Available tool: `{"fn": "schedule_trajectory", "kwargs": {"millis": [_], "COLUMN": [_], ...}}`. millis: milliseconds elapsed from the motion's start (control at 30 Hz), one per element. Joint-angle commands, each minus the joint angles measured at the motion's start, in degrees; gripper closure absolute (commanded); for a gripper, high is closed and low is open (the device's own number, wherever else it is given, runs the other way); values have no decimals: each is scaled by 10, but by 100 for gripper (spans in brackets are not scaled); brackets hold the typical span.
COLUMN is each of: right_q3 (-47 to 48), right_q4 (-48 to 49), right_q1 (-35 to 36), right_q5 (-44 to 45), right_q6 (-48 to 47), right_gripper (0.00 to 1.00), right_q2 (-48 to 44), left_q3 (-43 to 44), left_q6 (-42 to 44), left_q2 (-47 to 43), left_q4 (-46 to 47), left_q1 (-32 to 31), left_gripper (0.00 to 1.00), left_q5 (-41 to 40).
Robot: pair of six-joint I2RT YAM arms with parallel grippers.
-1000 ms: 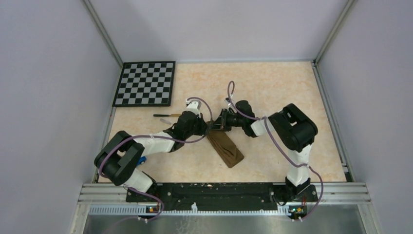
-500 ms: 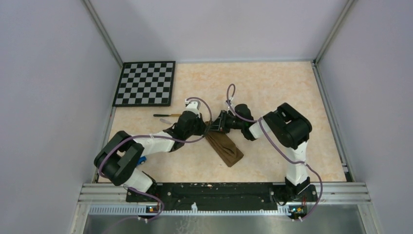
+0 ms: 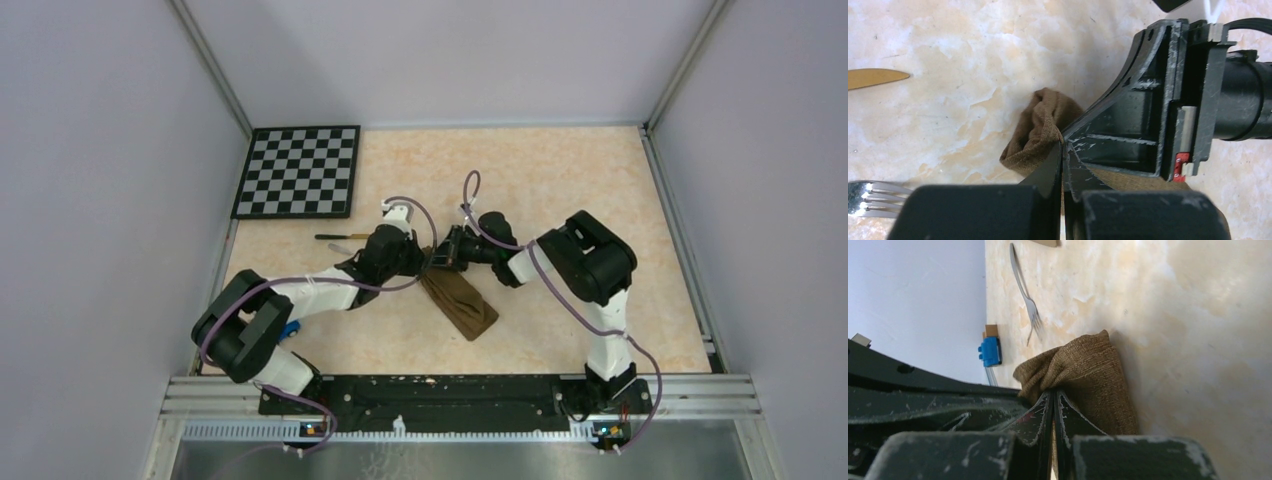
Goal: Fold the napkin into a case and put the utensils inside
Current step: Stuff the top corner of the smaller-rectangle-folded napkin into the folded napkin.
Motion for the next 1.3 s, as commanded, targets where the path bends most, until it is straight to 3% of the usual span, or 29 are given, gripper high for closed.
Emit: {"fn": "schedule_trajectory", "kwargs": {"millis": [0, 167, 233, 367, 500, 600, 667, 833, 933, 1067, 1267], "right_q3": [45, 30, 24, 3, -11, -13, -11, -5, -2, 33, 56], "right_q4": [27, 59, 45, 28, -6, -46, -87, -157, -140, -135, -123], "right_q1": [28, 17, 9, -5, -12, -14, -15, -14, -14, 2, 35], "right_q5": [38, 51, 37, 12, -7, -10, -3, 25, 24, 29, 64], "right_q6": [13, 38, 26, 1, -22, -50, -77, -129, -127, -118, -98], "right_gripper": [100, 94, 90, 83, 77, 75, 76, 97, 100, 100, 100], "right_q2": [19, 56, 46, 6, -35, -70, -96, -119, -103, -54, -14], "left_q3": [36, 59, 60, 57, 49, 44, 47, 57, 71, 72, 103], "left_q6": [-3, -32, -35, -34, -41, -55, -62, -66, -65, -63, -71], "left_q2": [23, 52, 41, -9, -77, -100, -95, -48, -17, 27, 113], "left_q4": [25, -19, -38, -84, -131, -160, -179, -178, -168, -111, -116], "left_q1": [-2, 5, 10, 29, 45, 62, 72, 79, 79, 77, 74], "left_gripper": [100, 98, 88, 56, 45, 44, 49, 68, 75, 76, 74], "left_q5": [34, 15, 12, 17, 11, 11, 20, 76, 93, 121, 91]}}
